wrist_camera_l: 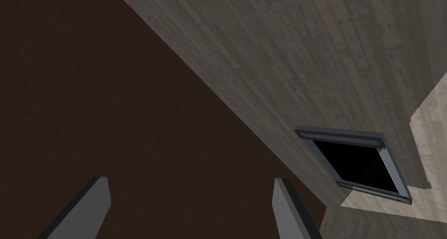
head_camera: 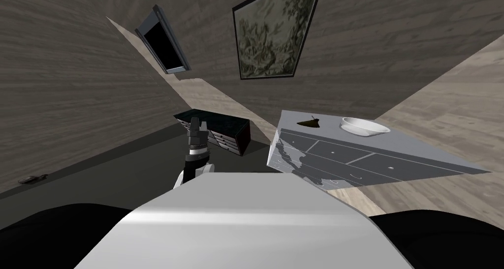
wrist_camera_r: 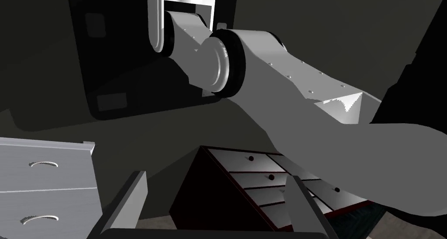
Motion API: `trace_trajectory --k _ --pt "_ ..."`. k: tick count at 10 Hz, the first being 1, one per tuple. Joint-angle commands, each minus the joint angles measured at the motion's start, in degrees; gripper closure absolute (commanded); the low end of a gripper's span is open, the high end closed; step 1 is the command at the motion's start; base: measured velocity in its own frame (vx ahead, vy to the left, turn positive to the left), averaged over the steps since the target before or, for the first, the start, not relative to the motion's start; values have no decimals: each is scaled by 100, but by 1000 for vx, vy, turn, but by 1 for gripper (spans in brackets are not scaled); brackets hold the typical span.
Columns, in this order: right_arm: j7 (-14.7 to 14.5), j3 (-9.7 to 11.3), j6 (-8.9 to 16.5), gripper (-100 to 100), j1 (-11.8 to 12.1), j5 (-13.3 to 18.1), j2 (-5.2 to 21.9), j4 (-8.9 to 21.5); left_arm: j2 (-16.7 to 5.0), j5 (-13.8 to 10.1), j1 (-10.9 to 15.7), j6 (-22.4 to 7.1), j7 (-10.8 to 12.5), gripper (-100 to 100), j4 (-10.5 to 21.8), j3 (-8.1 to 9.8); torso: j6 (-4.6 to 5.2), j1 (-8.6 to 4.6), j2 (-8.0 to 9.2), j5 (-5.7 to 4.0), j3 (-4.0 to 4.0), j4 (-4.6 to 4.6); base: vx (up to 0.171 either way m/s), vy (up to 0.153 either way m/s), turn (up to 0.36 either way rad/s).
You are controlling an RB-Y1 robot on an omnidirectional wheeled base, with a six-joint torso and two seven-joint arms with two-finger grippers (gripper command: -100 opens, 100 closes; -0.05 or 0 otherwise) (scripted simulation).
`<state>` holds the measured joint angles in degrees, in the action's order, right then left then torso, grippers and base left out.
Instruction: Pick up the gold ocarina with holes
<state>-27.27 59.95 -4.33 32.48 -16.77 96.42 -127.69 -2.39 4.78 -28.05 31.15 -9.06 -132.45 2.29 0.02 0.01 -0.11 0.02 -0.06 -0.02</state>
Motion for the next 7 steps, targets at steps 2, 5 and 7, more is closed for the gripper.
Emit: trace_trajectory --k 2,5,7 --pt "-238 313 84 -100 -73 -26 513 62 0 0 0 0 0 0 0 -1 -3 10 -15 1 -7 -2 78 40 95" --pt "-468 620 131 -100 -155 -50 941 127 0 0 0 0 0 0 0 0 0 1 -1 -1 0 0 39 16 43" --pt "-468 620 131 -100 -155 -50 1177 127 0 0 -1 0 0 0 0 0 -1 6 -21 1 -12 -4 70 17 27"
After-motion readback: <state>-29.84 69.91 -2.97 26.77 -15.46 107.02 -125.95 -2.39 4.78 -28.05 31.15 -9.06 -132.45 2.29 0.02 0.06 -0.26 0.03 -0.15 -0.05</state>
